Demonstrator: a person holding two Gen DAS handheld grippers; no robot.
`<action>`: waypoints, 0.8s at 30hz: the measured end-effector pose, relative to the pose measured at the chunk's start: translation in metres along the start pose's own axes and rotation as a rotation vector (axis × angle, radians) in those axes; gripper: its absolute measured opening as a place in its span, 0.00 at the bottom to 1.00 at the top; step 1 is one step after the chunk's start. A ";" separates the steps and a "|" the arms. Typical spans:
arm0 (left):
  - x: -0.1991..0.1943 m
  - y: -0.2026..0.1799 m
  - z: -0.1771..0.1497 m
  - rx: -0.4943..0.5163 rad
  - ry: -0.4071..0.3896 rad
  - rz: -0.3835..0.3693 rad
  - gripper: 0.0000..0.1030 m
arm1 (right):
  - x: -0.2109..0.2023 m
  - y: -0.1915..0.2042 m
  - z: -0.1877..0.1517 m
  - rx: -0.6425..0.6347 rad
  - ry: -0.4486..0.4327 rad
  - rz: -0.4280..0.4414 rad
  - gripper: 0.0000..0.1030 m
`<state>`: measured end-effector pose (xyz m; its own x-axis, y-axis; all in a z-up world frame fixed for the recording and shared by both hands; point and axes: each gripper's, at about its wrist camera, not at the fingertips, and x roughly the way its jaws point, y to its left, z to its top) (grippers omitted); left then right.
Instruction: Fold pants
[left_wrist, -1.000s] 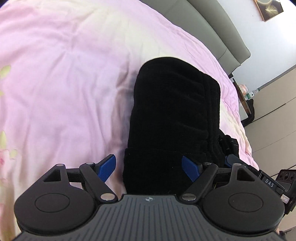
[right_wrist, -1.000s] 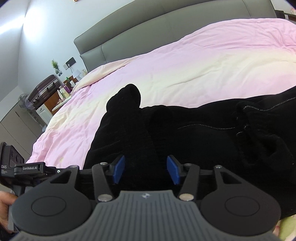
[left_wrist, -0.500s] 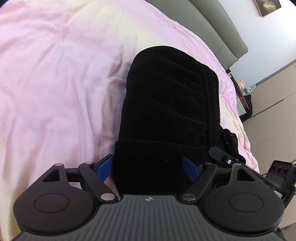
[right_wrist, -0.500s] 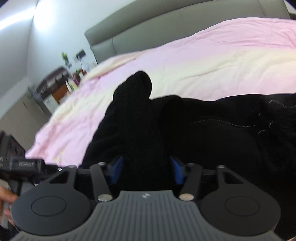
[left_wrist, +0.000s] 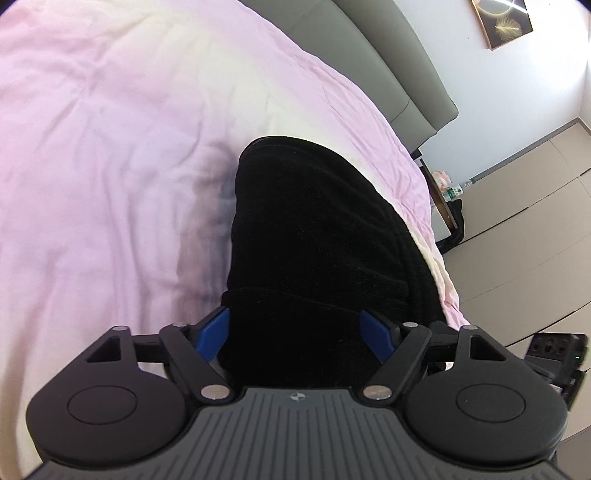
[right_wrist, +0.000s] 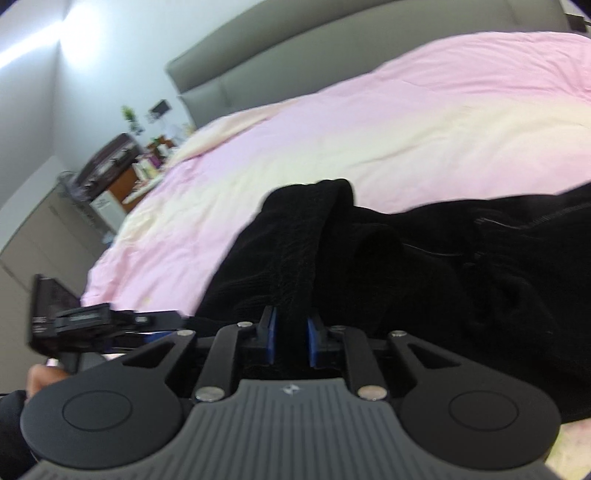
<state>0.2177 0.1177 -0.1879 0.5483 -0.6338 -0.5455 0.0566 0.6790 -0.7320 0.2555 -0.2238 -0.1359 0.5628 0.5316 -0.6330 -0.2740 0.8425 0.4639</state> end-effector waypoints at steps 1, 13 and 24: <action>0.001 0.001 0.000 -0.005 0.006 0.003 0.87 | 0.007 -0.003 -0.002 -0.008 0.016 -0.035 0.12; 0.018 0.009 -0.008 -0.020 0.070 0.100 0.88 | 0.006 -0.007 0.005 0.006 -0.091 -0.131 0.32; 0.022 0.011 -0.009 -0.042 0.077 0.085 0.89 | 0.061 -0.013 -0.008 0.034 0.064 -0.191 0.25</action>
<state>0.2225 0.1076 -0.2114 0.4840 -0.6025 -0.6346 -0.0228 0.7163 -0.6974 0.2869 -0.2021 -0.1855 0.5513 0.3681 -0.7487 -0.1396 0.9255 0.3522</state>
